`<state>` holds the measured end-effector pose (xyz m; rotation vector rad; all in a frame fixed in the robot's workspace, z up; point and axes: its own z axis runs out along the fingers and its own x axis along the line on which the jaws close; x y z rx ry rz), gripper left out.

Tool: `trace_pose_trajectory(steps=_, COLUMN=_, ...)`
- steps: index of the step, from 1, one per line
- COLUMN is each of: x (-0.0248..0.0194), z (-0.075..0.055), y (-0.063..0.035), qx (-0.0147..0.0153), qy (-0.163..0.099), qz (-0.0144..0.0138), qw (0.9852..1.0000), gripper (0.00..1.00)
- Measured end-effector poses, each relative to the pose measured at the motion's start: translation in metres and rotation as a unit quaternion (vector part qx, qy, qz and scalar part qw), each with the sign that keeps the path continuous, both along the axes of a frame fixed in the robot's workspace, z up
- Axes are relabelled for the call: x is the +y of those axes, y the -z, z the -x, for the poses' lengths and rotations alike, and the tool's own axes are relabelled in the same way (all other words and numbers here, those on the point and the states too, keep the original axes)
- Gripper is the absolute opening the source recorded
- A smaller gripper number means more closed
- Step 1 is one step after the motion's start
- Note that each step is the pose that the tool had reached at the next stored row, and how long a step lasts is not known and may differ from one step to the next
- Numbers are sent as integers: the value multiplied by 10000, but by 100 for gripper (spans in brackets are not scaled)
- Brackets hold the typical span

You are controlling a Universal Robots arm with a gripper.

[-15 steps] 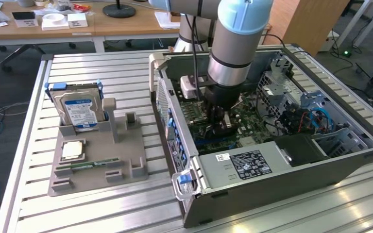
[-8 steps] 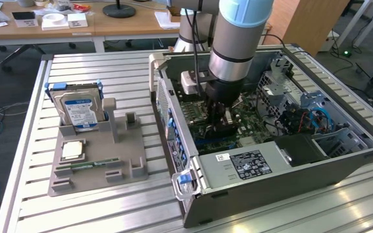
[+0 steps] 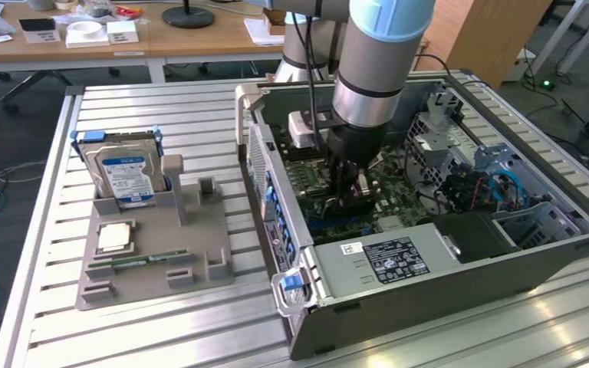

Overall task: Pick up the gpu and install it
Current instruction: 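Insert the gpu into the slot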

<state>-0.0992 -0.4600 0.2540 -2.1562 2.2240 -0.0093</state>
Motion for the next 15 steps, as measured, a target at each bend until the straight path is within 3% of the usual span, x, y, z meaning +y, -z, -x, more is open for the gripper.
trace_pose_trajectory(steps=8, x=1, z=-1, y=0, qx=0, qy=0, qz=0, qw=10000, gripper=39)
trace_pose_trajectory(steps=12, x=0, z=-1, y=0, qx=0, qy=0, qz=1, qw=10000, gripper=25)
trace_pose_trajectory(steps=15, x=0, z=-1, y=0, qx=0, qy=0, qz=0, qw=10000, gripper=25)
